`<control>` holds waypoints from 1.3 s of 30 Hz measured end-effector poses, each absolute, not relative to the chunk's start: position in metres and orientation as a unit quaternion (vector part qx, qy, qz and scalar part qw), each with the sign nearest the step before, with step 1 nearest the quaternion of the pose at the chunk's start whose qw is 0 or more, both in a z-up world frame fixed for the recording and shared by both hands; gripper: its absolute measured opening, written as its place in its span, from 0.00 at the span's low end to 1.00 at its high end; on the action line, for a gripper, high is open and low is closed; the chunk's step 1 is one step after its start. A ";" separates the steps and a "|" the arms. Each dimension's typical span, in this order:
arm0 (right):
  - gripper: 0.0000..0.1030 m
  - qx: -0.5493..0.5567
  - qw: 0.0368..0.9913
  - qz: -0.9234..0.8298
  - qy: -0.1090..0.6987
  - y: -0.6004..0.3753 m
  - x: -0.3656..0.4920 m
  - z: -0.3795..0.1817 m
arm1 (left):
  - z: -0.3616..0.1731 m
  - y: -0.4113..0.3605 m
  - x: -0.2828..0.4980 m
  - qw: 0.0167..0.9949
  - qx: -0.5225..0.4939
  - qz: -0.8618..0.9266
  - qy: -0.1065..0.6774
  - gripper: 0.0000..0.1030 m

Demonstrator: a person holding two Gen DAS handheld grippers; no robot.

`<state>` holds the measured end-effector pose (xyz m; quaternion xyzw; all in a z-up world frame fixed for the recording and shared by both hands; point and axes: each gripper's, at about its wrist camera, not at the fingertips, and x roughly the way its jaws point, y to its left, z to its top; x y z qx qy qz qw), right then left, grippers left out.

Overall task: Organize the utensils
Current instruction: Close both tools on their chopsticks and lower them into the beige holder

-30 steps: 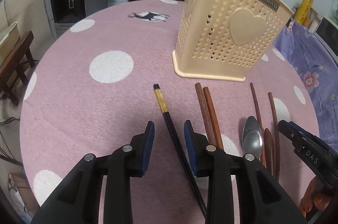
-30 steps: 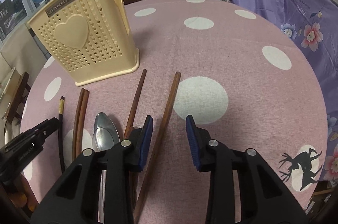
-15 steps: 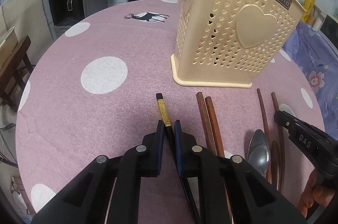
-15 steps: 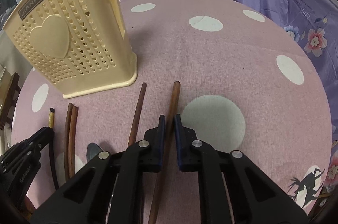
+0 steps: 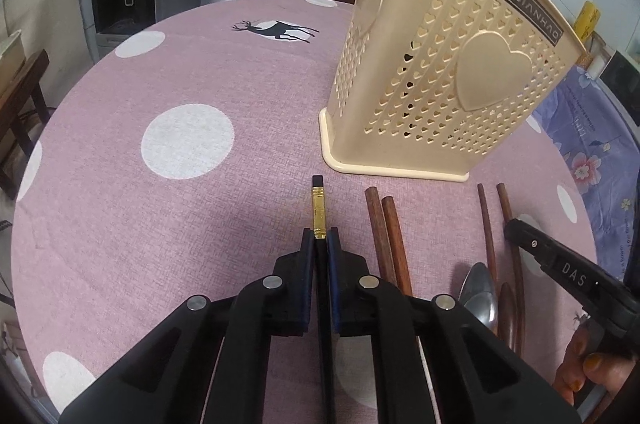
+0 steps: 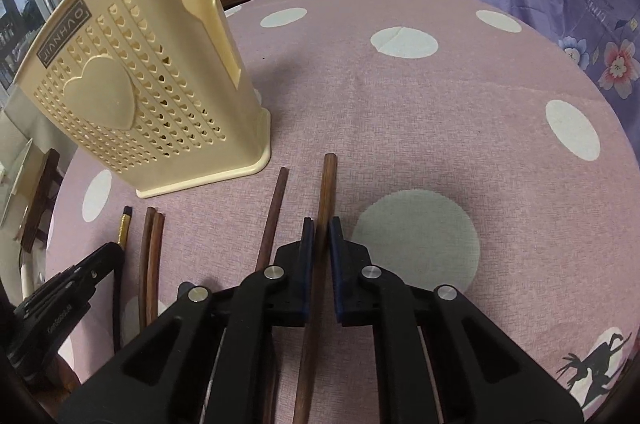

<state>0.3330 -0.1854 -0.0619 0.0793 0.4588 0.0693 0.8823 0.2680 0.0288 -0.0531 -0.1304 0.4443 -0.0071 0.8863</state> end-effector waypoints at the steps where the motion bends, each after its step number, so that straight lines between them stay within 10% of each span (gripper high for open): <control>1: 0.08 0.083 0.884 0.073 0.454 -0.187 0.332 -0.060 | -0.051 0.030 0.269 0.888 -0.132 -0.009 0.441 0.08; 20: 0.07 0.108 0.944 0.127 0.285 -0.250 0.270 0.078 | 0.089 0.069 0.223 0.953 -0.123 -0.033 0.273 0.07; 39: 0.07 0.074 0.954 0.130 0.261 -0.247 0.261 0.112 | 0.110 0.076 0.215 0.962 -0.111 -0.034 0.247 0.07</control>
